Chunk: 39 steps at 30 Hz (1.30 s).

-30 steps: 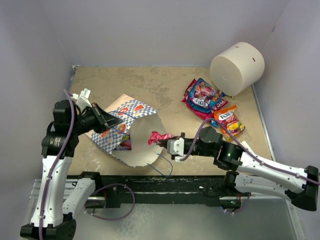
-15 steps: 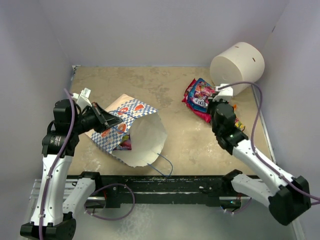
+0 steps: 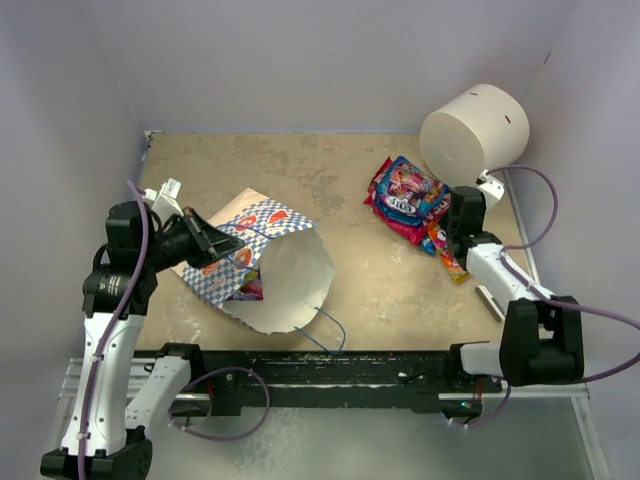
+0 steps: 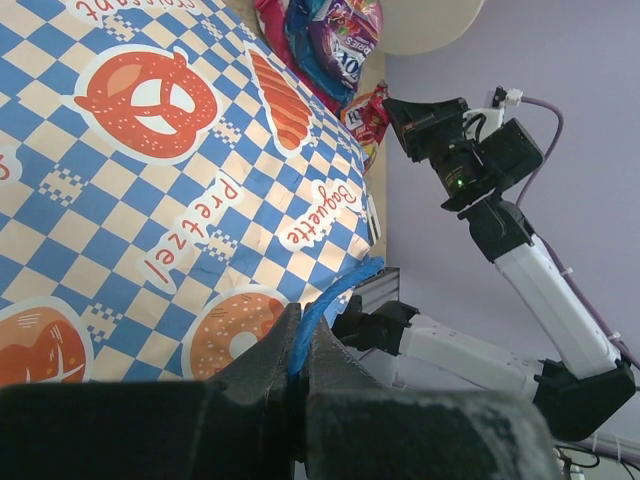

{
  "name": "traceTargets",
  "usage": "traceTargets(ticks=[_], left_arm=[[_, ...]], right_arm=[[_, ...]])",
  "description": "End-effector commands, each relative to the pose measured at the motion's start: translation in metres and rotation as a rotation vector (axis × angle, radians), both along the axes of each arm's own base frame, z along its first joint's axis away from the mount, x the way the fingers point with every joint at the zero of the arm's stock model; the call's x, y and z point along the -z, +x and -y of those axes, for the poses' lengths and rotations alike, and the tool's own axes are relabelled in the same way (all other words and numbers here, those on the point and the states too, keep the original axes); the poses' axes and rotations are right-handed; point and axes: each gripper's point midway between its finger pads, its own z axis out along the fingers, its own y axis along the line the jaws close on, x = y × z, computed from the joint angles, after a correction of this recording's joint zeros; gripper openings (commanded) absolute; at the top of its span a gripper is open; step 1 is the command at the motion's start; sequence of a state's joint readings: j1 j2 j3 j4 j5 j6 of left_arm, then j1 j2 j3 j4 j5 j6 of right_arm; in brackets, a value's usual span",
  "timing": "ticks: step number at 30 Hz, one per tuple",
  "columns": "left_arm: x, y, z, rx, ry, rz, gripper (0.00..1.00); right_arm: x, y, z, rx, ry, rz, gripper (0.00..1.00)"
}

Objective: Take the snacks out of the paper bag

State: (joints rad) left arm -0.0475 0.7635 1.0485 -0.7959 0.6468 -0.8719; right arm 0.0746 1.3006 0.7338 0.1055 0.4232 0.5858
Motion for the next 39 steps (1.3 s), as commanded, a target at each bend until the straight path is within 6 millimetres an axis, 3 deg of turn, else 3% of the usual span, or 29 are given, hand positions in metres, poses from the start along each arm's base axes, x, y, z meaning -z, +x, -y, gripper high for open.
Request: traceTargets(ticks=[1,5,6,8,9,11,16,18,20,23,25,29,33,36,39], left_arm=[[-0.008,-0.002,0.000,0.006,0.007,0.039,0.00],[-0.009,-0.002,0.001,0.021,0.009,0.046,0.00],[-0.009,-0.002,0.001,0.025,0.009,0.047,0.00],[-0.008,-0.003,0.002,0.035,0.011,0.046,0.00],[-0.007,-0.004,0.002,0.039,0.012,0.043,0.00],[-0.004,-0.006,0.004,0.051,0.007,0.032,0.00],[0.003,-0.018,0.014,0.128,-0.054,0.010,0.00],[0.004,-0.023,0.015,0.136,-0.053,0.013,0.00],[0.005,-0.028,0.015,0.143,-0.051,0.020,0.00],[0.007,-0.035,0.015,0.154,-0.052,0.016,0.00],[0.010,-0.038,0.014,0.151,-0.044,0.007,0.00],[0.016,-0.041,0.013,0.143,-0.035,0.001,0.00],[0.016,-0.041,0.011,0.123,-0.028,0.010,0.00],[0.011,-0.040,0.010,0.112,-0.022,0.025,0.00],[0.010,-0.042,0.008,0.099,-0.015,0.028,0.00]], right_arm=[[-0.018,0.023,0.000,0.032,0.058,0.075,0.00],[-0.001,0.023,-0.010,-0.009,0.101,0.040,0.04],[-0.001,0.024,-0.016,-0.055,0.107,0.041,0.16],[-0.006,0.027,-0.029,-0.147,0.116,0.051,0.52],[-0.010,0.027,-0.034,-0.179,0.120,0.057,0.65],[-0.020,0.024,-0.033,-0.196,0.091,0.073,0.74],[-0.056,0.012,-0.056,-0.355,0.092,0.188,0.78],[-0.071,0.006,-0.076,-0.455,0.078,0.231,0.78],[-0.084,-0.002,-0.106,-0.584,0.048,0.268,0.78],[-0.112,-0.025,-0.172,-0.839,0.037,0.378,0.77],[-0.130,-0.052,-0.217,-1.010,0.074,0.477,0.77],[-0.152,-0.112,-0.283,-1.295,0.112,0.645,0.77],[-0.146,-0.176,-0.335,-1.571,0.034,0.760,0.76],[-0.128,-0.219,-0.368,-1.763,-0.117,0.823,0.76],[-0.103,-0.241,-0.392,-1.866,-0.269,0.844,0.76]])
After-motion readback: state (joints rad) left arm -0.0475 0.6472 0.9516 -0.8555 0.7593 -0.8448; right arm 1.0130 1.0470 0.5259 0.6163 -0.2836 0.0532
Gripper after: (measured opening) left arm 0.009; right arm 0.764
